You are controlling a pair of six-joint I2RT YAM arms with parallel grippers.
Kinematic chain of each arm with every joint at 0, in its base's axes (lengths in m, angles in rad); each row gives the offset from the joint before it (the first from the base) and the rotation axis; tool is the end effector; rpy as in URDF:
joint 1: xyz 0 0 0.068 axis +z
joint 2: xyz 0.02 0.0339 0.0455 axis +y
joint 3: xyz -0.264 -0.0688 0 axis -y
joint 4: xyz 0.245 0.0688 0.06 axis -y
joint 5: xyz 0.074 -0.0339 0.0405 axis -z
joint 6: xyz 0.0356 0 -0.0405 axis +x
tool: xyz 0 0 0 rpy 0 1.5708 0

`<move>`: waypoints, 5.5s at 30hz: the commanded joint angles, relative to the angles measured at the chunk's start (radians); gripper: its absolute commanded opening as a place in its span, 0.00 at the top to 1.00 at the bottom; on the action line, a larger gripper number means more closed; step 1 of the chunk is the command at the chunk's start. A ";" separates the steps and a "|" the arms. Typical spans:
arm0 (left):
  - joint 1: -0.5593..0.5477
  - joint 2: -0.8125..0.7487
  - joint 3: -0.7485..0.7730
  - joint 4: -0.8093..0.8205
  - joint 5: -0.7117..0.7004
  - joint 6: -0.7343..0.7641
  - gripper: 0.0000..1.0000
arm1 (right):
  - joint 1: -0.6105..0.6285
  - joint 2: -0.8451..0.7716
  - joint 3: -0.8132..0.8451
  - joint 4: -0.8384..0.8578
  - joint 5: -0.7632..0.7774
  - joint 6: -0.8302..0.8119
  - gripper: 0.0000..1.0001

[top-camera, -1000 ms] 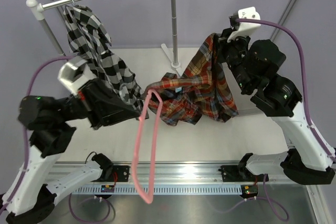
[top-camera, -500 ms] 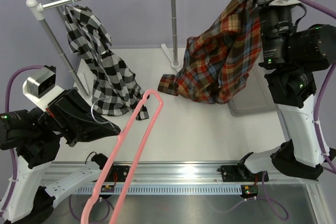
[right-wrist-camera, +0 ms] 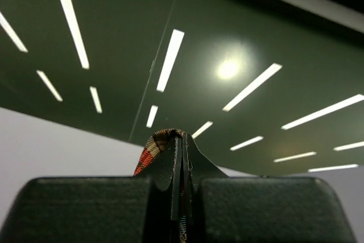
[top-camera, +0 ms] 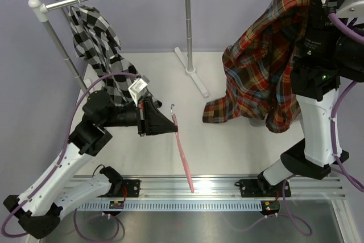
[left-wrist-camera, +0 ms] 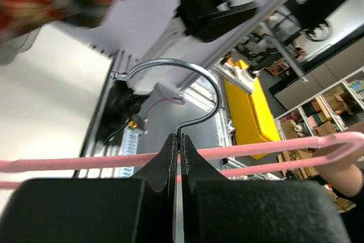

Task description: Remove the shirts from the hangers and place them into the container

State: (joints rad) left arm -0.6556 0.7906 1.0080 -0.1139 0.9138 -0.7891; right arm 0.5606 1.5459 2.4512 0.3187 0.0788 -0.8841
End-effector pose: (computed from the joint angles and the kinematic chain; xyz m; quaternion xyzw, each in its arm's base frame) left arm 0.1063 -0.1173 0.4225 0.2869 0.6214 -0.6623 0.3048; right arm 0.1325 0.0799 0.7102 -0.0849 0.1550 -0.1652 0.9703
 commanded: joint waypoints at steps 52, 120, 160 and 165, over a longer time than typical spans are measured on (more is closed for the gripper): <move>0.002 0.644 0.316 -0.161 0.076 0.220 1.00 | -0.740 0.273 -0.639 0.435 0.038 0.907 1.00; 0.001 0.369 0.199 0.095 -0.135 -0.262 1.00 | -0.154 -0.544 -1.526 -1.169 -0.160 1.505 0.14; -0.001 0.404 0.293 0.039 -0.085 -0.272 1.00 | -0.128 0.100 -1.474 -0.854 0.164 1.640 0.21; -0.003 0.404 0.311 0.042 -0.081 -0.274 1.00 | -0.125 0.111 -1.463 -0.908 0.168 1.663 0.36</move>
State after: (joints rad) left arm -0.6529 1.2018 1.2587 -0.0940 0.7921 -1.0481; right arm 0.4194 1.6466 0.9592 -0.5629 0.2016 0.7414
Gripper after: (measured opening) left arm 0.015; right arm 0.664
